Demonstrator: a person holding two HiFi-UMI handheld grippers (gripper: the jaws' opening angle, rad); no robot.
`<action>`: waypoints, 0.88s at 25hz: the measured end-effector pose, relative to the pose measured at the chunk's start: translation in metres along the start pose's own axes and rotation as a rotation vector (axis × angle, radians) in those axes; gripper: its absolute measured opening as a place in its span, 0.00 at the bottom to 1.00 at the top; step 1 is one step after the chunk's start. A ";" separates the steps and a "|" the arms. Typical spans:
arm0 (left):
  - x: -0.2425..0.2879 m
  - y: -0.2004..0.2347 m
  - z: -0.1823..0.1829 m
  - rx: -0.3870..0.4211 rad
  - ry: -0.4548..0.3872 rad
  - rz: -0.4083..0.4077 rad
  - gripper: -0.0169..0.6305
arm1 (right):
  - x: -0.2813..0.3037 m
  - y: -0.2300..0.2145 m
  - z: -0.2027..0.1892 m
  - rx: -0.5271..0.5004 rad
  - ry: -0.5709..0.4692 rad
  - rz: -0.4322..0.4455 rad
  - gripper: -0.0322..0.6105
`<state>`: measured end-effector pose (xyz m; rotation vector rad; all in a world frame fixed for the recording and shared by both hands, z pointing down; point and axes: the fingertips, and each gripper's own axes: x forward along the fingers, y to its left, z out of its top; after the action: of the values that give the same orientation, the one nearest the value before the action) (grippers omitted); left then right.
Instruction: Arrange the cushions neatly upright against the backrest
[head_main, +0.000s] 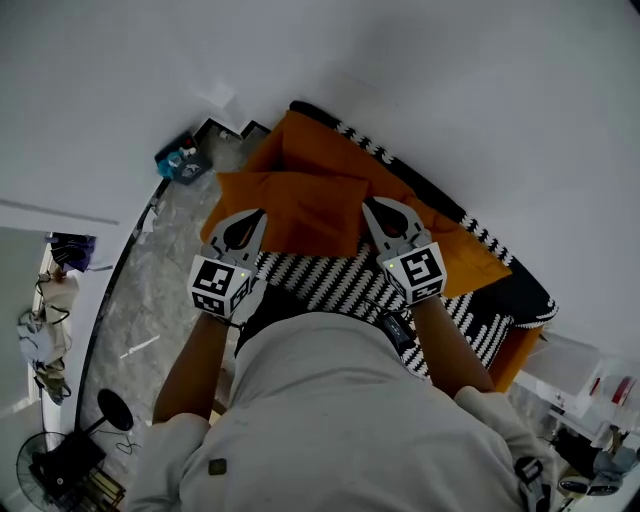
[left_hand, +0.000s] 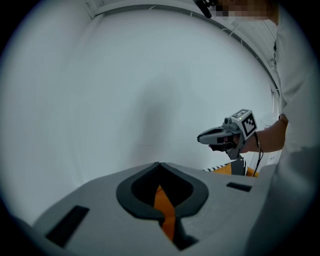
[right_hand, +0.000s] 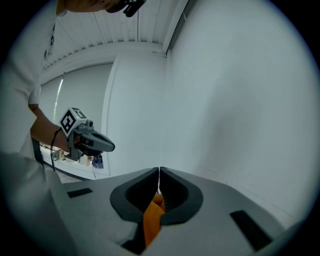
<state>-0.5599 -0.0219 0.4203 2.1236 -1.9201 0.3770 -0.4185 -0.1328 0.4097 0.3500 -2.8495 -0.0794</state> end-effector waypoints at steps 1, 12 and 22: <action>0.005 0.004 -0.002 -0.002 0.008 -0.004 0.04 | 0.005 -0.003 -0.003 0.000 0.007 0.000 0.10; 0.064 0.065 -0.035 -0.023 0.110 -0.072 0.04 | 0.071 -0.025 -0.042 0.030 0.140 0.029 0.10; 0.121 0.125 -0.078 0.015 0.243 -0.171 0.06 | 0.145 -0.038 -0.090 0.028 0.276 0.057 0.11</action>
<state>-0.6739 -0.1191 0.5381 2.1207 -1.5955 0.5851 -0.5206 -0.2072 0.5306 0.2620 -2.5873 0.0184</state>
